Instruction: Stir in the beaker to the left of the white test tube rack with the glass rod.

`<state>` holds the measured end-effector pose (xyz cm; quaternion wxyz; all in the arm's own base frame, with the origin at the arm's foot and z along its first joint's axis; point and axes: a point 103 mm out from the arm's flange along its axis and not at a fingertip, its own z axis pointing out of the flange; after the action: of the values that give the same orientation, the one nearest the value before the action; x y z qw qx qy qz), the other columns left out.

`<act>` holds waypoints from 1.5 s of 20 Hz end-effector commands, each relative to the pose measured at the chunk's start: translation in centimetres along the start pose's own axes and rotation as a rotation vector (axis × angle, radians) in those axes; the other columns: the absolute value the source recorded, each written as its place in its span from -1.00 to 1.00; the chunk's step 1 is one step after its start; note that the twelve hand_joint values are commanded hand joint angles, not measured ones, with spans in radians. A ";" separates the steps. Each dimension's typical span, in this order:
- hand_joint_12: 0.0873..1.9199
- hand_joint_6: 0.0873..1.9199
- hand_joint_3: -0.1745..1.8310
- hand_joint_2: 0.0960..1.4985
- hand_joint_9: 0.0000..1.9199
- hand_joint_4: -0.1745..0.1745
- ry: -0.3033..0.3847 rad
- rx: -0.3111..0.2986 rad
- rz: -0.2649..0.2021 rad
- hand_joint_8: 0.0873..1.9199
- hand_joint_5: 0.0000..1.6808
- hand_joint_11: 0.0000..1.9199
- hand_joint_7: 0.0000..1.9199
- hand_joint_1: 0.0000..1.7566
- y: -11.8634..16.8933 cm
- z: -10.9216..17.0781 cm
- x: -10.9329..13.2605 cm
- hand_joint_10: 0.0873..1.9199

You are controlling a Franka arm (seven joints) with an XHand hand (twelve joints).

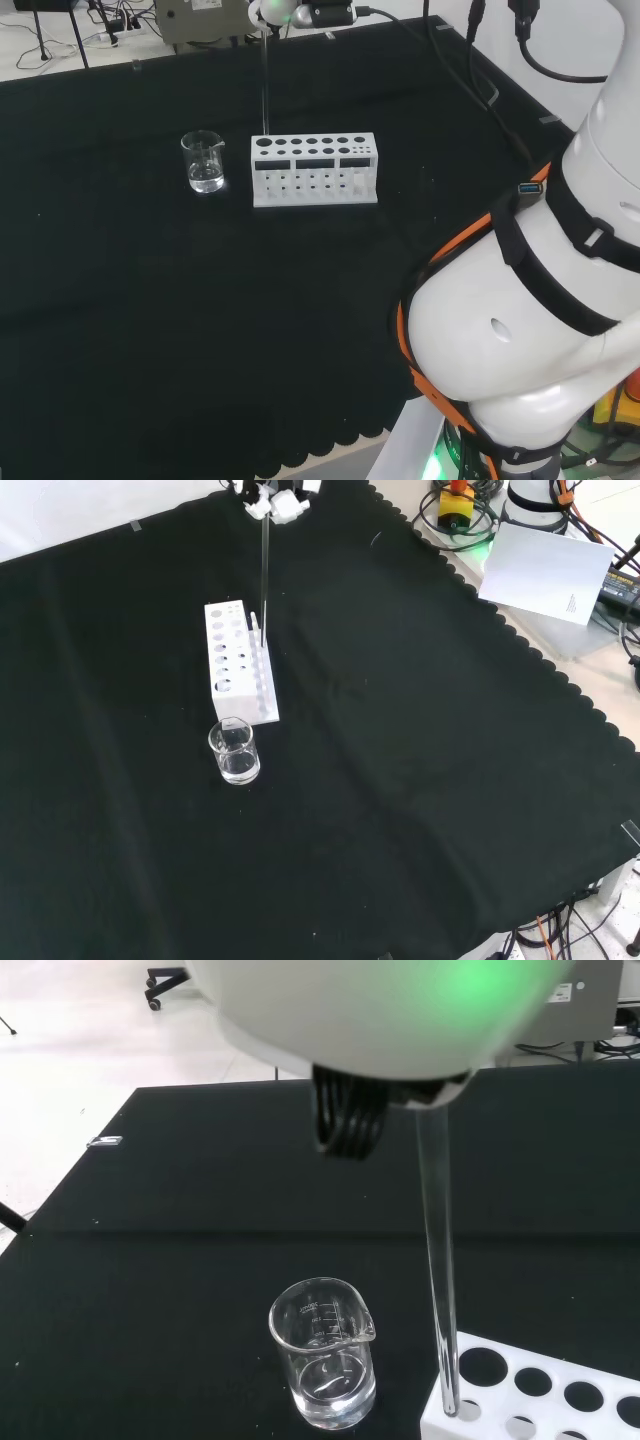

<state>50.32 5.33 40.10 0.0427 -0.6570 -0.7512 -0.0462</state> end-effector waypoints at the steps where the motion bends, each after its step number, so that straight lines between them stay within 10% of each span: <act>1: -0.05 -0.21 0.28 -0.55 0.83 -1.00 0.003 -0.002 -0.011 -0.13 0.46 0.43 0.46 0.52 0.2 -0.1 0.5 -0.38; 30: -0.04 -0.21 0.28 -0.56 0.84 -1.00 0.069 0.039 -0.143 -0.14 0.46 0.43 0.47 0.52 9.0 2.4 4.9 -0.38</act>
<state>56.64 10.27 39.62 0.0662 -0.6138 -0.7844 -0.0592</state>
